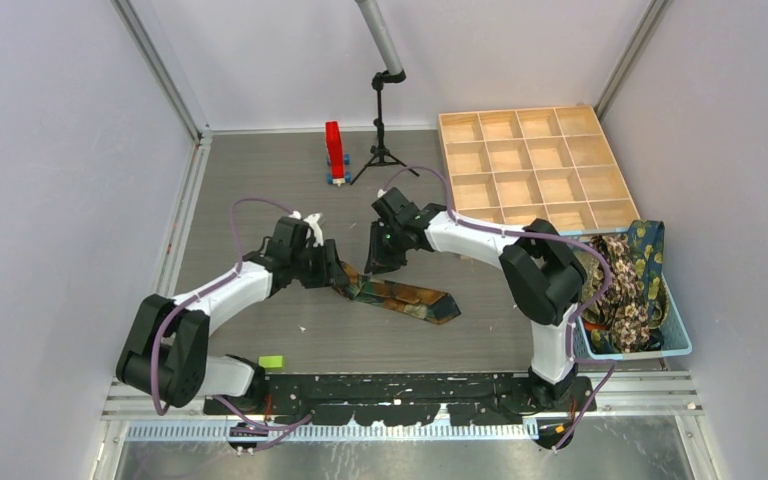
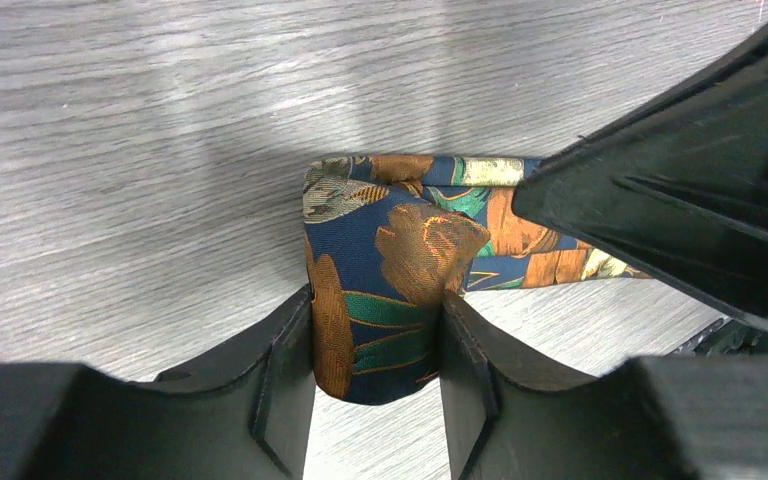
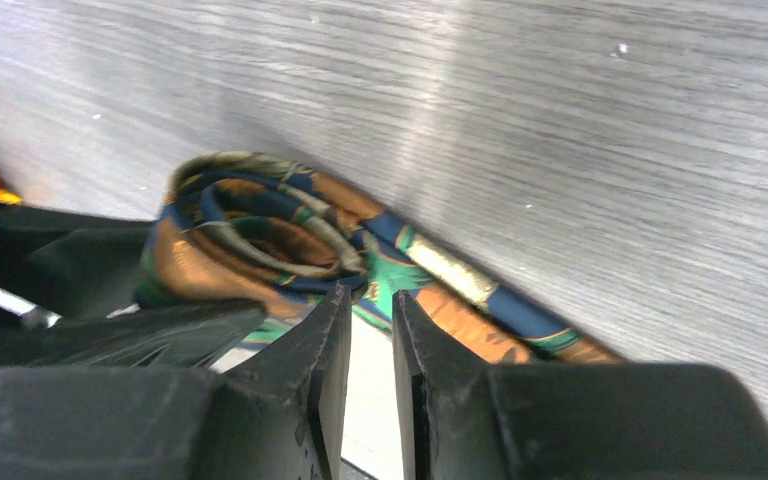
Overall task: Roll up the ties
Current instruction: Roll the tie at the center of the board.
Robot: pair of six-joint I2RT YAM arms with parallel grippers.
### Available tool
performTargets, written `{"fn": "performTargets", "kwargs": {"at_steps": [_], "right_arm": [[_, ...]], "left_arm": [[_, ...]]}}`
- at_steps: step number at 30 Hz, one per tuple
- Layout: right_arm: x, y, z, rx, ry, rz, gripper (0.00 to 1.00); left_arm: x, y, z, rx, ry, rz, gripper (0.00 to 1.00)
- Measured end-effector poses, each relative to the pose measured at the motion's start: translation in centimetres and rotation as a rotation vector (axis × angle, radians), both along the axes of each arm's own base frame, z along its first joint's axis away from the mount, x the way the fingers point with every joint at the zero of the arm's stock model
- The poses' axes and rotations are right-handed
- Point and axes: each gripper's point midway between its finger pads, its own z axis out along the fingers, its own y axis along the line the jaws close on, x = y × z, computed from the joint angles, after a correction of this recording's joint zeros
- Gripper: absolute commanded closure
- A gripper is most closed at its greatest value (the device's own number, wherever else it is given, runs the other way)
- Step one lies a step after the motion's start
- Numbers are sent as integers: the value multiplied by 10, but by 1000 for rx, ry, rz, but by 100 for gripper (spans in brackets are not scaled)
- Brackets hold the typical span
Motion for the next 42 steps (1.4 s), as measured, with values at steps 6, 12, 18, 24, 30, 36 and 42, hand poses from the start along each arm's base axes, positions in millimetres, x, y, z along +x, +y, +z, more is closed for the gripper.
{"fn": "performTargets", "kwargs": {"at_steps": [6, 12, 18, 24, 30, 36, 42], "right_arm": [[-9, -17, -34, -83, 34, -11, 73], [-16, -19, -42, -85, 48, -10, 73], [-24, -14, -42, -68, 33, 3, 74], [-31, -12, -42, -68, 36, 12, 74], [-32, -16, -40, -101, 36, 19, 74], [-27, -9, -24, -98, 28, 26, 74], [-28, 10, -6, -39, 14, 53, 74]], "left_arm": [[-1, 3, 4, 18, -20, 19, 57], [-4, 6, 3, 18, -15, 44, 58], [-2, 8, 3, 25, -16, 64, 58], [-1, 9, 4, 29, -21, 73, 60], [-2, 11, 5, 39, -27, 69, 62], [-3, 16, 10, 66, -53, 71, 64], [-4, 19, 11, 95, -68, 83, 65]]}}
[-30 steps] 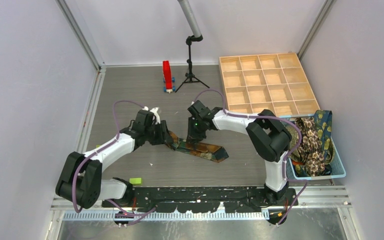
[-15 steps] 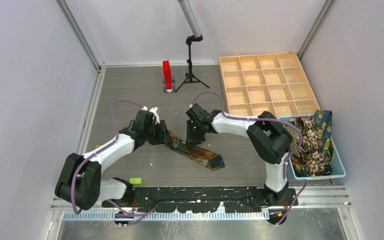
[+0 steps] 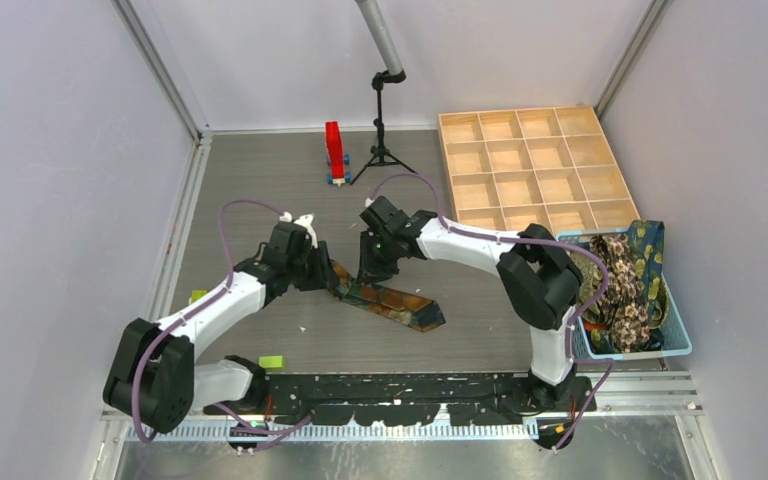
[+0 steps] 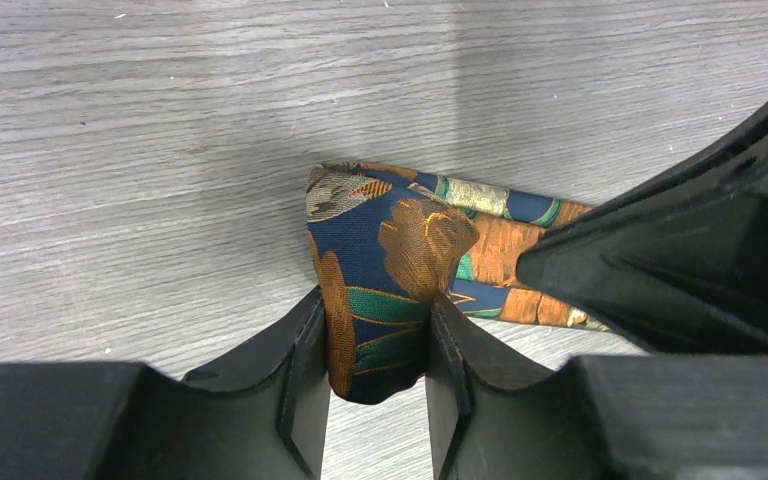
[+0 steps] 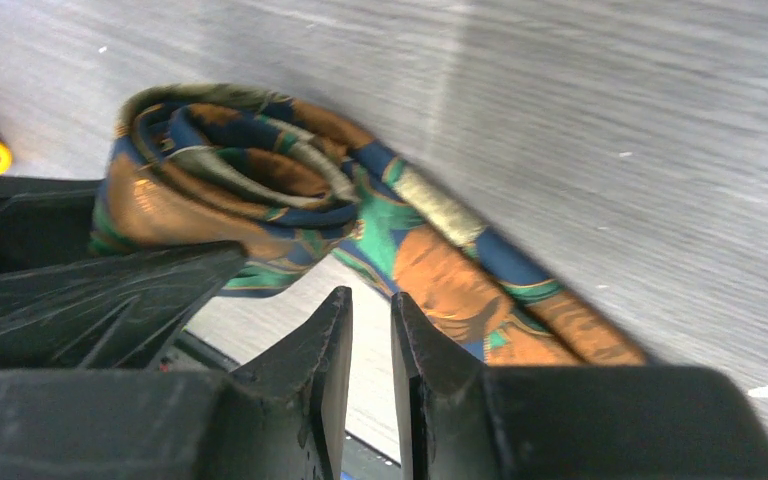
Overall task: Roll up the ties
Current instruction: Roll the tie at the center of the board.
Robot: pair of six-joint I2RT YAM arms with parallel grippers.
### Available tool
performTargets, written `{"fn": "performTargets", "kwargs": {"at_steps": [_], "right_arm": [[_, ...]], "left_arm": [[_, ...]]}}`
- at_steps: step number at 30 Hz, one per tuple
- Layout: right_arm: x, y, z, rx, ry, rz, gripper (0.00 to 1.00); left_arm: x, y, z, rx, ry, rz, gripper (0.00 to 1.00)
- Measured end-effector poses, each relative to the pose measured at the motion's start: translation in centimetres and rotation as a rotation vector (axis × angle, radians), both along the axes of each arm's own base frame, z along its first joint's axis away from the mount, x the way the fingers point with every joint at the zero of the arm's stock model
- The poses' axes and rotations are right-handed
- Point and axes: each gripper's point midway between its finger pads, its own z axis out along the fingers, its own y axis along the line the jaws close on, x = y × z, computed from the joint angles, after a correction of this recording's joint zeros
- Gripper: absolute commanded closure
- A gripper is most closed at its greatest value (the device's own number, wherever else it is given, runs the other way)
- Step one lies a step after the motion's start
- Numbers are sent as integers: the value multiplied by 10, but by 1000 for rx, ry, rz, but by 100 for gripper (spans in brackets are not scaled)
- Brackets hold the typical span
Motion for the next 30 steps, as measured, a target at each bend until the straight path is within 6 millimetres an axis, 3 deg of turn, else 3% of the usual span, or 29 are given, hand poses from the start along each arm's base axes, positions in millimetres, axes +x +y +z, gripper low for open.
{"fn": "performTargets", "kwargs": {"at_steps": [6, 10, 16, 30], "right_arm": [[-9, 28, 13, 65, 6, 45, 74], [-11, 42, 10, 86, 19, 58, 74], [-10, 50, -2, 86, 54, 54, 75], [-2, 66, -7, 111, 69, 67, 75]], "left_arm": [[-1, 0, 2, 26, -19, 2, 65], [-1, 1, 3, 38, -31, 8, 66], [-1, 7, 4, 61, -40, 27, 67], [1, 22, 3, 152, -83, 58, 69]]}}
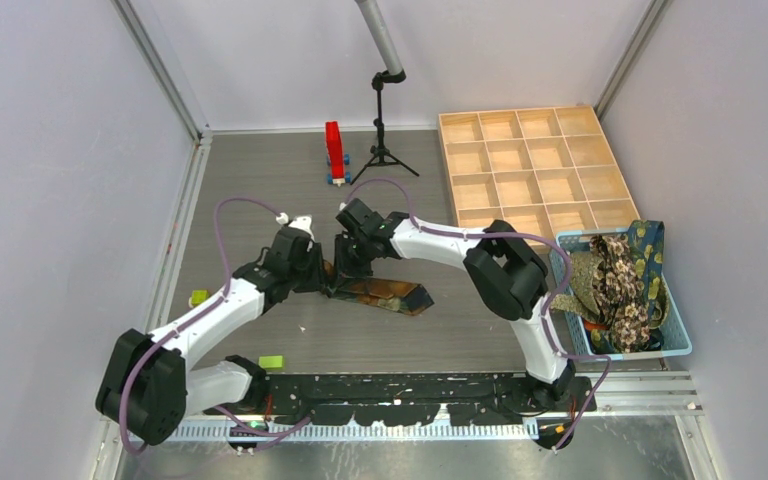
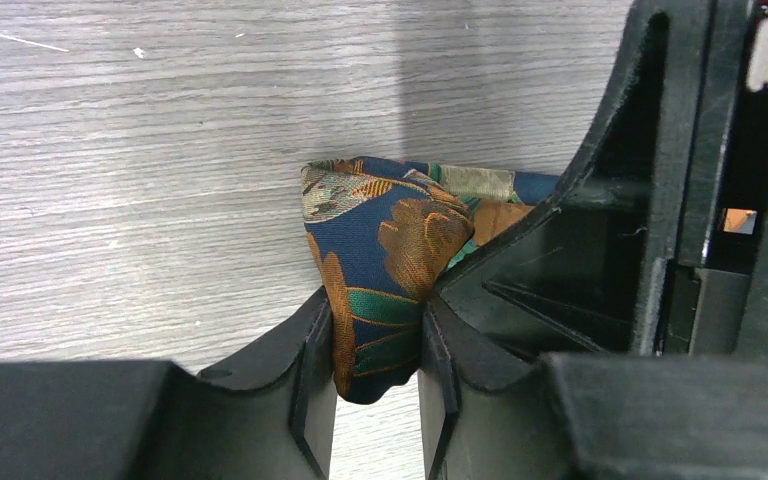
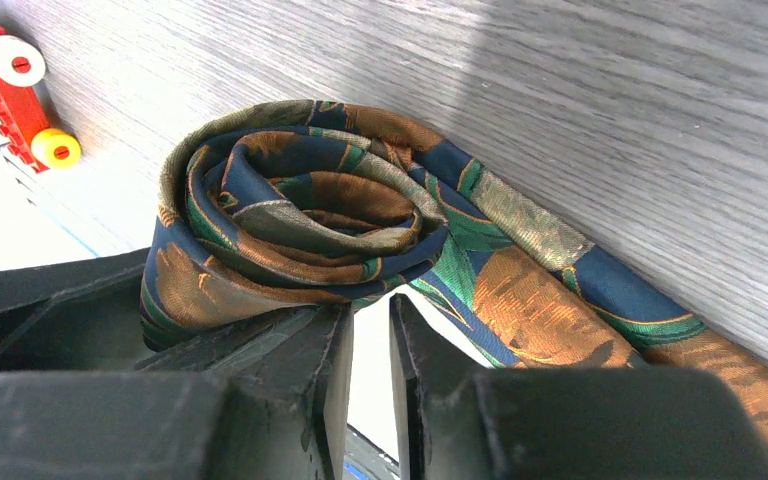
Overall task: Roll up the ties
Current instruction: Roll the tie at the center of the board.
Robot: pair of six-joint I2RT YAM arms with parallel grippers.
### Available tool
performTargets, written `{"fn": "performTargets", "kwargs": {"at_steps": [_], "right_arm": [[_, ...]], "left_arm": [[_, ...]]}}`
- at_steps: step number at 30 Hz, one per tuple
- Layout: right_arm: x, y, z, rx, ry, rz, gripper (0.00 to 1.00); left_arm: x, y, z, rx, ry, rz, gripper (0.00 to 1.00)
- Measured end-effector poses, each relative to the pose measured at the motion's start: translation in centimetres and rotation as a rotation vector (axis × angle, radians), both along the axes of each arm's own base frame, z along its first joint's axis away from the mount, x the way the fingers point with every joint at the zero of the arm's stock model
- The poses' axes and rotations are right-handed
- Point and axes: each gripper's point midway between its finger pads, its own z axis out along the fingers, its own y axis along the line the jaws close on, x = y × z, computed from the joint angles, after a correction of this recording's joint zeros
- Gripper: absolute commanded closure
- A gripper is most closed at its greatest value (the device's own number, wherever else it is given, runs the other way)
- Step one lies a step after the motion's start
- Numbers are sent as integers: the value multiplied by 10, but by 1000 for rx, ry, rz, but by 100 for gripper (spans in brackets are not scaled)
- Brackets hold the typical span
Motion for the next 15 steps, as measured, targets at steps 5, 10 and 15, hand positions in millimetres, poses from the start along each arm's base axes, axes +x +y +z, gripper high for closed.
{"fn": "performTargets", "kwargs": {"at_steps": [5, 10, 15], "right_arm": [[1, 2, -1, 0, 6, 2, 75], [1, 1, -2, 0, 12, 4, 76], [4, -3, -4, 2, 17, -3, 76]], "left_arm": [[-1, 0, 0, 44, -21, -4, 69], [-2, -1, 0, 99, -48, -12, 70], [0, -4, 1, 151, -69, -18, 70]]}}
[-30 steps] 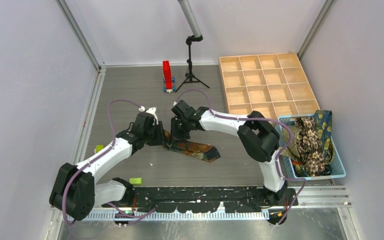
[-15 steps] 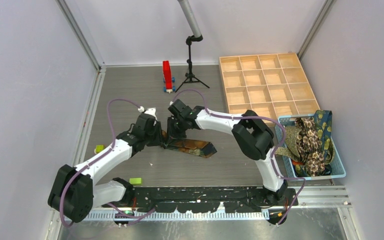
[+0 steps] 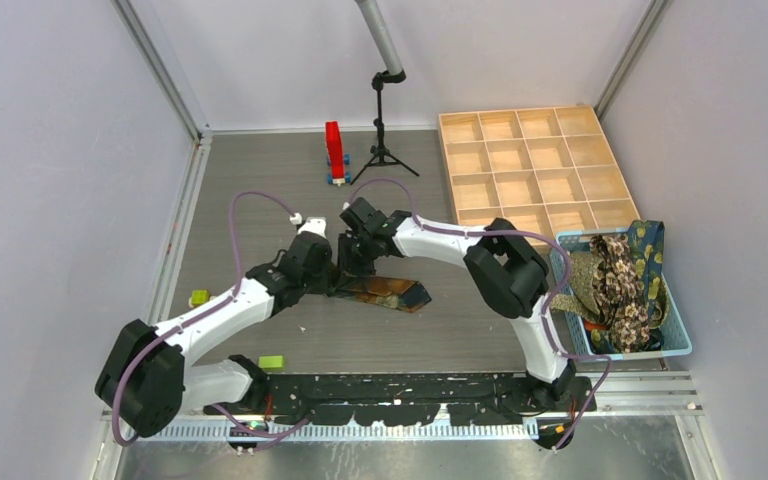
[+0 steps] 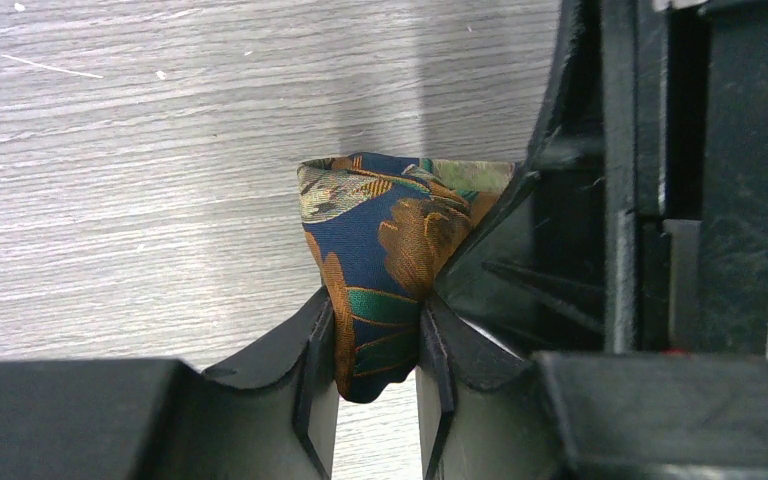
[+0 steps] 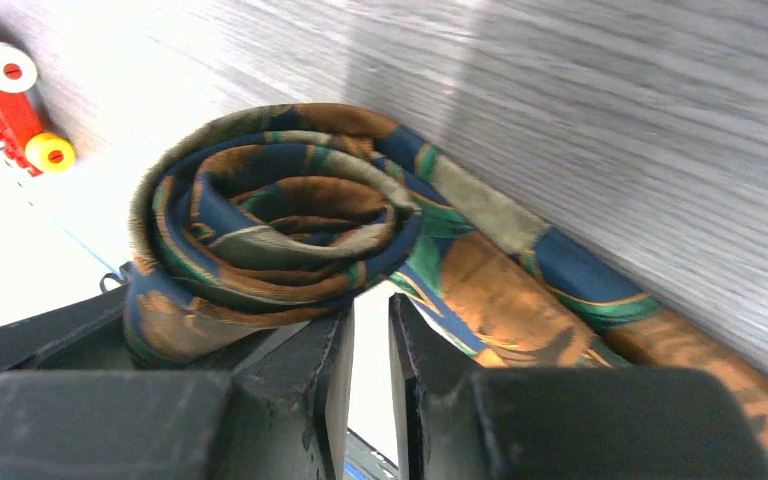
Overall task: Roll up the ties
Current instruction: Roll the tie at the center of the board.
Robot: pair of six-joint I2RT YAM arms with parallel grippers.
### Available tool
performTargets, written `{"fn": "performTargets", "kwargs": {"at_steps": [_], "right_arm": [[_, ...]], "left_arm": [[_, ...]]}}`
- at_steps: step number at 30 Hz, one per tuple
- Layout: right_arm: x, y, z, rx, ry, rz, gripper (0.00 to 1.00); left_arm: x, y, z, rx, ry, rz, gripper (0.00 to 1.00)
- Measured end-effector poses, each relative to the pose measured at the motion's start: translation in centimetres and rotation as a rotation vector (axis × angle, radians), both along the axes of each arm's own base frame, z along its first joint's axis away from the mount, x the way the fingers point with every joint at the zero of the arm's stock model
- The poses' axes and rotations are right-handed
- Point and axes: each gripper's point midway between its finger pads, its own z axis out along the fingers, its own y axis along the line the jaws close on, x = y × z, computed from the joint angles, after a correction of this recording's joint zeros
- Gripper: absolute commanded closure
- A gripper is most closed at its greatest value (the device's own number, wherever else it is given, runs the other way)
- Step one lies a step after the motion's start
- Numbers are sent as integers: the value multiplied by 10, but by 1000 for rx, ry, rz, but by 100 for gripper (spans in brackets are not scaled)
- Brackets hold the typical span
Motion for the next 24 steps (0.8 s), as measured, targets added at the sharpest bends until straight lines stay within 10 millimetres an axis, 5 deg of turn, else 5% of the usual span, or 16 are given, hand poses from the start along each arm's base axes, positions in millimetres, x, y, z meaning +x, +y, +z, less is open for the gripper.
{"fn": "performTargets", "kwargs": {"at_steps": [14, 24], "right_arm": [[18, -56, -8, -52, -16, -50, 76], [-2, -71, -23, -67, 5, -37, 76]], "left_arm": [[-2, -1, 1, 45, 9, -5, 71], [-1, -2, 5, 71, -7, -2, 72]]}}
